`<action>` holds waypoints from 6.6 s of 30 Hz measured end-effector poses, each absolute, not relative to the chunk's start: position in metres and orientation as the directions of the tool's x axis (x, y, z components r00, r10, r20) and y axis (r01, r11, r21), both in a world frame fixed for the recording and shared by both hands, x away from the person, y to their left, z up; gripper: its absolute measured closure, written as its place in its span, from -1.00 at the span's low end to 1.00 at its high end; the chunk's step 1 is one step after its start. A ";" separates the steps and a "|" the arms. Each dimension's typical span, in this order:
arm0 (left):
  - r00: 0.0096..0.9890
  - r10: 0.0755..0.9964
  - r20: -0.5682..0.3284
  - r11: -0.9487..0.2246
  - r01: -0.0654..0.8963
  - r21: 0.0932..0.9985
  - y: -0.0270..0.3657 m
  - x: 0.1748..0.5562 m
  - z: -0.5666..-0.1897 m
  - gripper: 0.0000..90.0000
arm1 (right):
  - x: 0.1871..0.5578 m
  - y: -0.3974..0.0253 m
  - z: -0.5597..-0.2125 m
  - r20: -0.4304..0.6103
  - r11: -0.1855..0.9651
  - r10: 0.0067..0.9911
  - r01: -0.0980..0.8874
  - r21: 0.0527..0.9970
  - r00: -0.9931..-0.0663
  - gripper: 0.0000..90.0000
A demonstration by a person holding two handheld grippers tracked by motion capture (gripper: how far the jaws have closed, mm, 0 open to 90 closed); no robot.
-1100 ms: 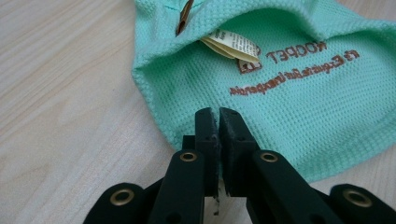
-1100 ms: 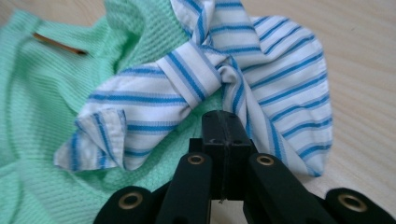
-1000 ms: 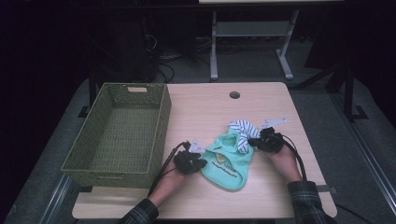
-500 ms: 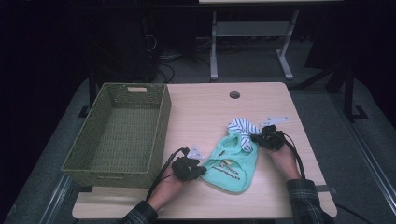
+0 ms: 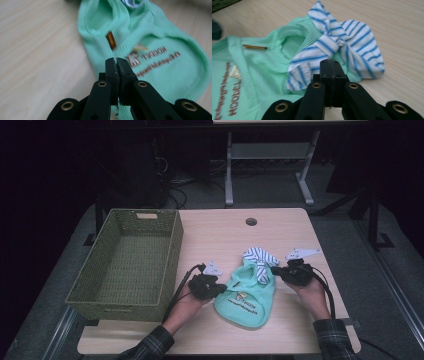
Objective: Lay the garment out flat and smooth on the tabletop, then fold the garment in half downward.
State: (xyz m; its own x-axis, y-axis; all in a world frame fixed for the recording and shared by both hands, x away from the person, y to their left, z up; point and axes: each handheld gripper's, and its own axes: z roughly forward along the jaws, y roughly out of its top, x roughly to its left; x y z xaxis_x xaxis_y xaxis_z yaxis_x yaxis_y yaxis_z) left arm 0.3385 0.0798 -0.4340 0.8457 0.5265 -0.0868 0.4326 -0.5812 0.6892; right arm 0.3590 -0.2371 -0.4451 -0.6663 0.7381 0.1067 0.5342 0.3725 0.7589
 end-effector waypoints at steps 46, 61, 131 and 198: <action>0.792 0.606 -0.078 -0.550 0.487 0.678 0.032 0.440 -0.467 0.99 | 0.311 -0.233 -0.470 0.136 0.472 0.669 0.560 0.681 -0.730 0.99; 0.795 0.601 -0.080 -0.529 0.472 0.705 0.058 0.417 -0.453 0.95 | 0.312 -0.226 -0.466 0.111 0.488 0.661 0.537 0.688 -0.742 0.99; 0.775 0.620 -0.120 -0.505 0.511 0.696 0.059 0.468 -0.455 -0.07 | 0.451 -0.222 -0.460 0.191 0.351 0.736 0.607 0.713 -0.650 0.27; 0.783 0.614 -0.094 -0.419 0.425 0.802 0.076 0.435 -0.399 0.85 | 0.431 -0.209 -0.396 0.071 0.360 0.723 0.463 0.810 -0.687 0.96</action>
State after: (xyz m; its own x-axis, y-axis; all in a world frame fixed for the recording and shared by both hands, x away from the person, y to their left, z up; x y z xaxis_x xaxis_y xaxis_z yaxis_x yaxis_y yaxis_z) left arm 0.4351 0.0762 -0.3992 0.7834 0.6143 -0.0943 0.4255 -0.4195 0.8019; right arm 0.4313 -0.2091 -0.3959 -0.6870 0.7231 0.0714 0.4626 0.3595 0.8104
